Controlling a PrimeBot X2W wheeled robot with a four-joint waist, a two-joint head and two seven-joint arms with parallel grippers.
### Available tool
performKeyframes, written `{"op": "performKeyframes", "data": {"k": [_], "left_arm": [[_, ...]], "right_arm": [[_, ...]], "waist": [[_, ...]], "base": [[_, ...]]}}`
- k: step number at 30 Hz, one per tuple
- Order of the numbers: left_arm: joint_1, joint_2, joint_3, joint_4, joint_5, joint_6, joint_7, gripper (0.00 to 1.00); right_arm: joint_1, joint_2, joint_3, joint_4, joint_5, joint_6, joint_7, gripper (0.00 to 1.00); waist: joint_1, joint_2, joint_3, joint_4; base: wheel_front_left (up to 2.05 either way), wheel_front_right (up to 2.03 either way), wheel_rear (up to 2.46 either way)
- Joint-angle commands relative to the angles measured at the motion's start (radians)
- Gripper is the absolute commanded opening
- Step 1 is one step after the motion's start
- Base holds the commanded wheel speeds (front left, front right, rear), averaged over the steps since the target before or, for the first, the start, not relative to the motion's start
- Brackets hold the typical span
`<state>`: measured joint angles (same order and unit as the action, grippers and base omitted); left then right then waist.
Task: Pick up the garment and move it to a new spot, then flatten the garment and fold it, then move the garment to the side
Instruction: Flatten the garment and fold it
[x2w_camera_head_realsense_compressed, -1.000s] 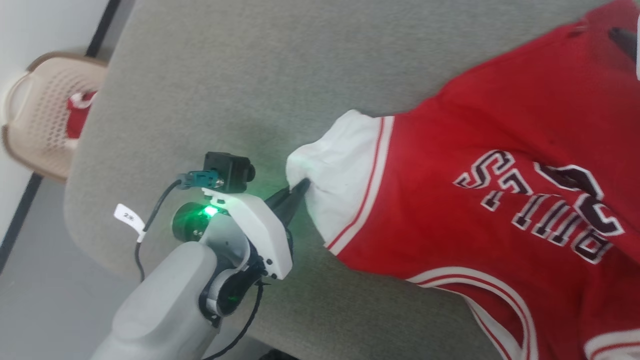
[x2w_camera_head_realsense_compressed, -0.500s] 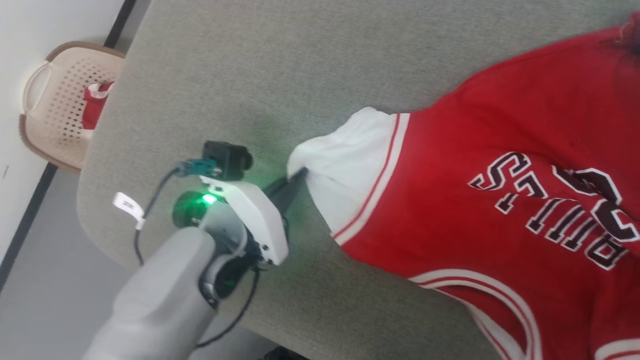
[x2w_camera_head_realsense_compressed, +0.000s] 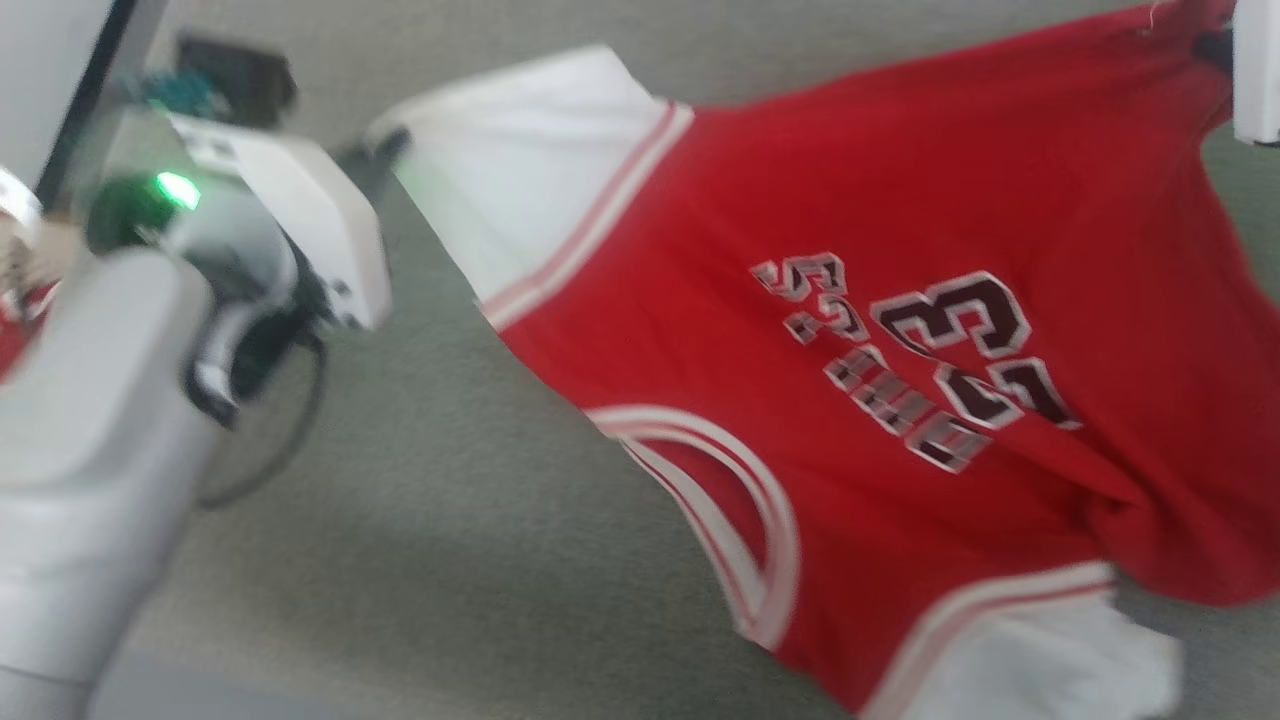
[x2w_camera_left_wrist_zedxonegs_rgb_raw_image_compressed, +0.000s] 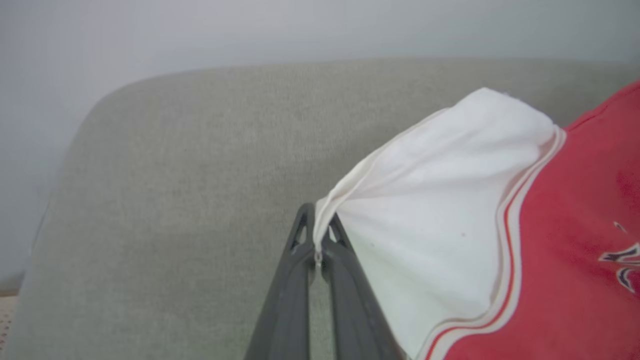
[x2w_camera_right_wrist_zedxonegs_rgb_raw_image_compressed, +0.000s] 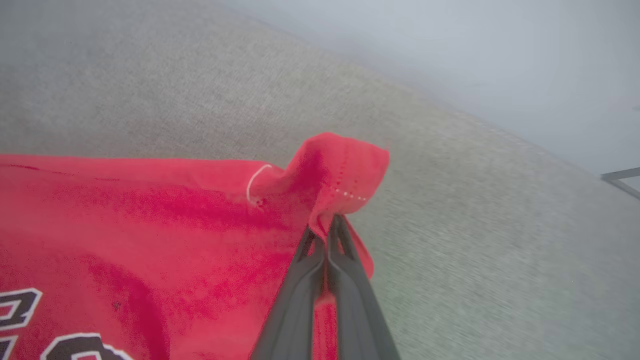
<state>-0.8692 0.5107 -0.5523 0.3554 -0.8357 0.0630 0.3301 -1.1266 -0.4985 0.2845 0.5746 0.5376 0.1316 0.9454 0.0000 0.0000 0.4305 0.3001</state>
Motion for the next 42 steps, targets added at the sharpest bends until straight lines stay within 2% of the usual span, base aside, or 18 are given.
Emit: {"op": "performKeyframes", "data": {"k": [1,6,10,16,22,26,30,36,37,38,39,42], "left_arm": [[-0.033,0.018,0.007,-0.007,0.017,0.005,0.020,0.00],[-0.154,0.079,0.008,-0.017,0.036,0.000,0.119,0.00],[-0.242,0.102,-0.003,-0.002,0.053,-0.015,0.180,0.00],[-0.345,0.100,-0.023,0.036,0.074,-0.038,0.239,0.00],[-0.432,0.081,-0.034,0.113,0.095,-0.061,0.227,0.00],[-0.507,0.058,-0.032,0.175,0.134,-0.096,0.124,0.00],[-0.586,0.032,-0.032,0.262,0.173,-0.115,0.008,0.00],[-0.754,0.000,-0.027,0.392,0.257,-0.103,-0.185,0.00],[-0.754,0.000,-0.027,0.392,0.257,-0.103,-0.185,0.00],[-0.816,-0.010,-0.019,0.436,0.272,-0.095,-0.255,0.00],[-0.816,-0.010,-0.019,0.436,0.272,-0.095,-0.255,0.00],[-0.900,-0.023,-0.010,0.491,0.303,-0.080,-0.365,0.00]], "right_arm": [[0.017,-0.005,-0.002,-0.021,0.013,-0.002,-0.009,0.00],[0.028,-0.018,-0.011,-0.117,0.042,-0.002,-0.018,0.00],[0.031,-0.016,-0.029,-0.186,0.061,-0.002,0.000,0.00],[0.031,-0.005,-0.072,-0.268,0.065,-0.002,0.048,0.00],[0.019,0.015,-0.099,-0.290,0.022,-0.002,0.032,0.00],[-0.015,0.043,-0.118,-0.245,-0.020,-0.002,-0.033,0.00],[-0.079,0.070,-0.127,-0.171,-0.093,-0.002,-0.167,0.00],[-0.216,0.102,-0.106,-0.040,-0.218,-0.002,-0.417,0.00],[-0.216,0.102,-0.106,-0.040,-0.218,-0.002,-0.417,0.00],[-0.271,0.111,-0.105,0.013,-0.265,-0.002,-0.513,0.00],[-0.271,0.111,-0.105,0.013,-0.265,-0.002,-0.513,0.00],[-0.346,0.129,-0.110,0.078,-0.349,-0.002,-0.674,0.00]], "waist": [[0.0000,0.0000,-0.050,-0.063],[0.0000,0.0000,-0.101,-0.143],[0.0000,0.0000,-0.138,-0.190],[0.0000,0.0000,-0.184,-0.235],[0.0000,0.0000,-0.201,-0.258],[0.0000,0.0000,-0.182,-0.271],[0.0000,0.0000,-0.139,-0.280],[0.0000,0.0000,-0.046,-0.290],[0.0000,0.0000,-0.046,-0.290],[0.0000,0.0000,-0.015,-0.291],[0.0000,0.0000,-0.015,-0.291],[0.0000,0.0000,0.025,-0.292]], "base": [[0.00,0.00,0.00],[0.00,0.00,0.00],[0.00,0.00,0.00],[0.00,0.00,0.00],[0.00,0.00,0.00],[0.00,0.00,0.00],[0.00,0.00,0.00],[0.00,0.00,0.00],[0.00,0.00,0.00],[0.00,0.00,0.00],[0.00,0.00,0.00],[0.00,0.00,0.00]]}}
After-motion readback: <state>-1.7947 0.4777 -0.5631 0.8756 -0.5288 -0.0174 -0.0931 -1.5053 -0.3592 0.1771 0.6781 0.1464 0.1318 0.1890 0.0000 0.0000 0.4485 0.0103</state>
